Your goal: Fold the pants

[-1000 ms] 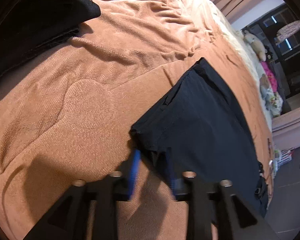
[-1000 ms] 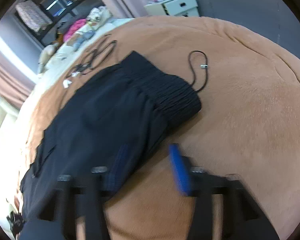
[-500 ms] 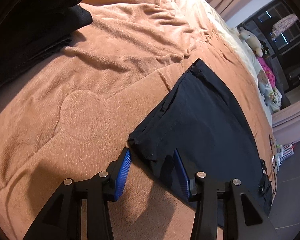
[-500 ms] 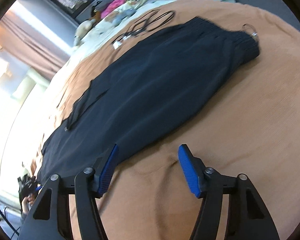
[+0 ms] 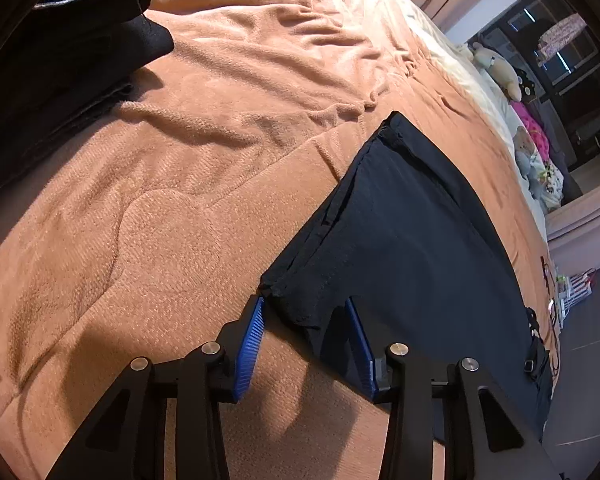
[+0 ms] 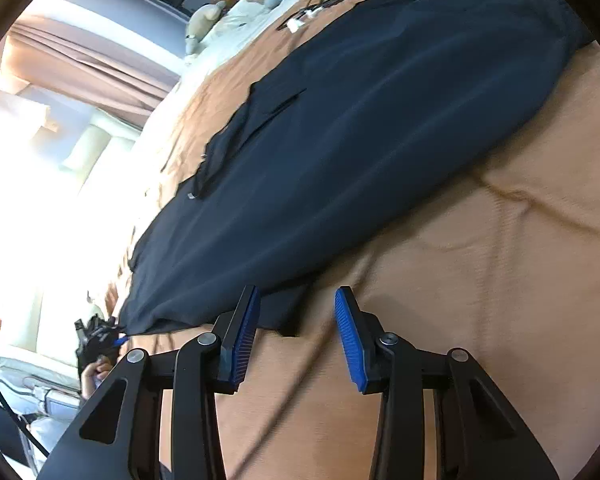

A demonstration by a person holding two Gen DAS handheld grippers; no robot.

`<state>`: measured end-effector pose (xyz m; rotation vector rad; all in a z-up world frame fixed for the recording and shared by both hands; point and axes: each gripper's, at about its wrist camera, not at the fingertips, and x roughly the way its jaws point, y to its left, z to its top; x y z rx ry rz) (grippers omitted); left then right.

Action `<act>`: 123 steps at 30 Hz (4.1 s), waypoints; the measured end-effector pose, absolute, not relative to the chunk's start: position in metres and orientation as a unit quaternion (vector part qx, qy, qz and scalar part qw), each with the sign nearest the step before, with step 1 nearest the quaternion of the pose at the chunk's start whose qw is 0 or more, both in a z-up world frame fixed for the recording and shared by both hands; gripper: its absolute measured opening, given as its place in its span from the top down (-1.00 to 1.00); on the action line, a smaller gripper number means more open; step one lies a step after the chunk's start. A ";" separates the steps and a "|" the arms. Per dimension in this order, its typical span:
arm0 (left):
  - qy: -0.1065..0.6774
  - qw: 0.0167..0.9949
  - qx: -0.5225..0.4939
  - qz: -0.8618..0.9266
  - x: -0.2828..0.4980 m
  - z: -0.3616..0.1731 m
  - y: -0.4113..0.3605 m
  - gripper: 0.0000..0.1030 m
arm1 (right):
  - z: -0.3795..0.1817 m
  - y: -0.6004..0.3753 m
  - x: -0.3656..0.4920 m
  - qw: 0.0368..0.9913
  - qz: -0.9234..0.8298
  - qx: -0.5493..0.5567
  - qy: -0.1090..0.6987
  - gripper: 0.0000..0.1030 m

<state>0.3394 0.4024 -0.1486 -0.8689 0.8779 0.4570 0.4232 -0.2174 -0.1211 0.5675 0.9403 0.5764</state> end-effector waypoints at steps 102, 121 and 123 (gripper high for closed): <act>0.339 0.812 -0.428 0.207 0.174 -0.121 0.379 0.80 | -0.137 -0.250 0.311 0.807 0.304 0.344 0.371 0.99; 0.340 0.803 -0.437 0.220 0.148 -0.134 0.401 0.80 | -0.149 -0.239 0.311 0.802 0.302 0.340 0.387 0.99; 0.351 0.795 -0.443 0.219 0.149 -0.141 0.402 0.77 | -0.152 -0.239 0.314 0.804 0.294 0.328 0.400 0.91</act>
